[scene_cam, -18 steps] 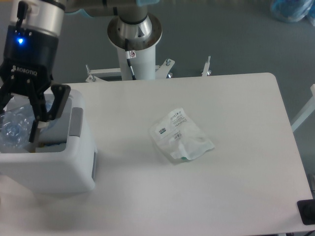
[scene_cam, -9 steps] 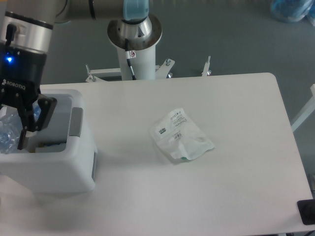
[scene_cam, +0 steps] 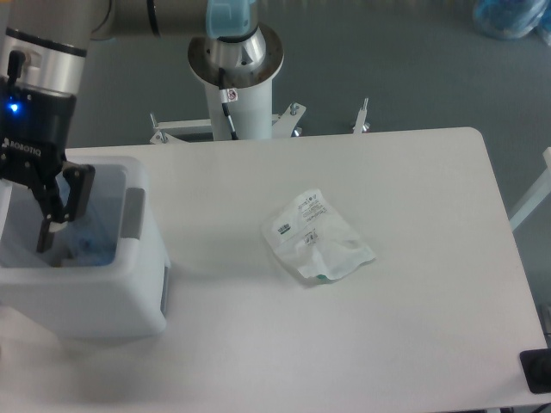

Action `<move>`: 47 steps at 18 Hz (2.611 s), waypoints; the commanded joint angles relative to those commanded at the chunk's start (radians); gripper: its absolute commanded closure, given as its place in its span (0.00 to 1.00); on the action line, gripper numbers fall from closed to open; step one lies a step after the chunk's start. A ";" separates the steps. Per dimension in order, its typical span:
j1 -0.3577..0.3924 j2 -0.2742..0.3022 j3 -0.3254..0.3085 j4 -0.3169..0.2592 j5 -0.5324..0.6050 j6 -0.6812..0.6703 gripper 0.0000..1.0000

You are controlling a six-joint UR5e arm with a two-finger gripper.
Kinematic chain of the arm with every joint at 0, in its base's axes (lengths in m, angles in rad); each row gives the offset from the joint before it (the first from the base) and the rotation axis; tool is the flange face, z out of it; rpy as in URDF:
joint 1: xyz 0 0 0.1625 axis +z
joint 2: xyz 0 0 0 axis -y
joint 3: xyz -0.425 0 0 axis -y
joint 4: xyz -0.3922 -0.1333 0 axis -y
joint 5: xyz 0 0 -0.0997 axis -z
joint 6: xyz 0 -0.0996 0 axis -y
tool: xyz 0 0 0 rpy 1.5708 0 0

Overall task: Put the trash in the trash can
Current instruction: 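Lower the bottle into the bin and open the gripper, then move the gripper over the white wrapper and lower it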

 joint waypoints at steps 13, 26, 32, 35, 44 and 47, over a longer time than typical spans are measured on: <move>0.420 -0.079 -0.074 -0.008 -0.009 0.084 0.00; 0.543 -0.230 -0.118 -0.162 -0.082 1.068 0.00; 0.534 -0.244 -0.167 -0.245 0.162 1.380 0.00; 0.509 -0.261 -0.152 -0.285 0.238 1.439 0.00; 0.433 -0.267 -0.250 -0.072 0.238 1.174 0.00; 0.431 -0.262 -0.262 -0.074 0.251 1.160 0.00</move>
